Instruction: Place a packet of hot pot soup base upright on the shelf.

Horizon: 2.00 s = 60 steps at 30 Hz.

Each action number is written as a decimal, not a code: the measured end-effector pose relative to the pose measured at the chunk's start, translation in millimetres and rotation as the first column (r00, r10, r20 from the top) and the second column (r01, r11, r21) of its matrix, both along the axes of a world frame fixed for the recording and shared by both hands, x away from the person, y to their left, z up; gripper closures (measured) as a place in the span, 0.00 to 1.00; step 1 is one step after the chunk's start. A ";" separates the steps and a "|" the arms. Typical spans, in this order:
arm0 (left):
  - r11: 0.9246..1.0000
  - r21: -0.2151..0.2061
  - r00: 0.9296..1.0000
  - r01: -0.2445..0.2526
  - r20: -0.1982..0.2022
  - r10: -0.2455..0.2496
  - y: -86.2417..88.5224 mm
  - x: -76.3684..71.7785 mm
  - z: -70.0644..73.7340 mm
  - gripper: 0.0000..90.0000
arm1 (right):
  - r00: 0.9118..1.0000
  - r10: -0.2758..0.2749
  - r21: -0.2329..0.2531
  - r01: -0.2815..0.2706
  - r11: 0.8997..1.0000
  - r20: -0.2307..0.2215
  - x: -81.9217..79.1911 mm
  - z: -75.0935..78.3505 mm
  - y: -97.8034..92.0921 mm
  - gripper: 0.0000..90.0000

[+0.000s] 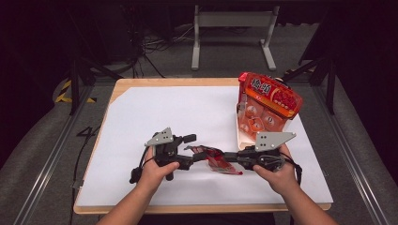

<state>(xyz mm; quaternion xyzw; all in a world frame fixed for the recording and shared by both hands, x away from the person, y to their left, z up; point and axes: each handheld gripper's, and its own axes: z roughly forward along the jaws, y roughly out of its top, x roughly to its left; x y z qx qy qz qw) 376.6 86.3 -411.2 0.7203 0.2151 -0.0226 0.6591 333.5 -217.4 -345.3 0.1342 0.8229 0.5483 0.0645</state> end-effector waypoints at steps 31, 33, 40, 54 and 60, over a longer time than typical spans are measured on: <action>0.955 0.286 0.975 0.079 0.179 -0.134 -1.8 -6.8 61.1 1.00 | 0.979 -0.202 -0.043 0.202 0.979 0.003 -3.4 -11.4 -22.2 0.70; 0.949 0.308 0.972 0.072 0.191 -0.136 -1.0 -4.2 67.5 1.00 | 0.978 -0.209 -0.051 0.209 0.977 -0.002 -5.3 -13.0 -26.0 0.70; 0.936 0.342 0.970 0.088 0.186 -0.159 -1.2 1.8 85.4 1.00 | 0.976 -0.218 -0.054 0.217 0.975 -0.013 -9.1 -17.4 -33.9 0.67; 0.914 0.384 0.960 0.133 0.179 -0.215 -13.9 20.0 114.4 1.00 | 0.979 -0.202 -0.070 0.200 0.977 -0.020 -19.6 -23.8 -39.8 0.64; 0.909 0.390 0.956 0.146 0.179 -0.231 -25.6 25.8 122.3 1.00 | 0.976 -0.217 -0.071 0.215 0.974 -0.016 -19.0 -25.9 -45.7 0.61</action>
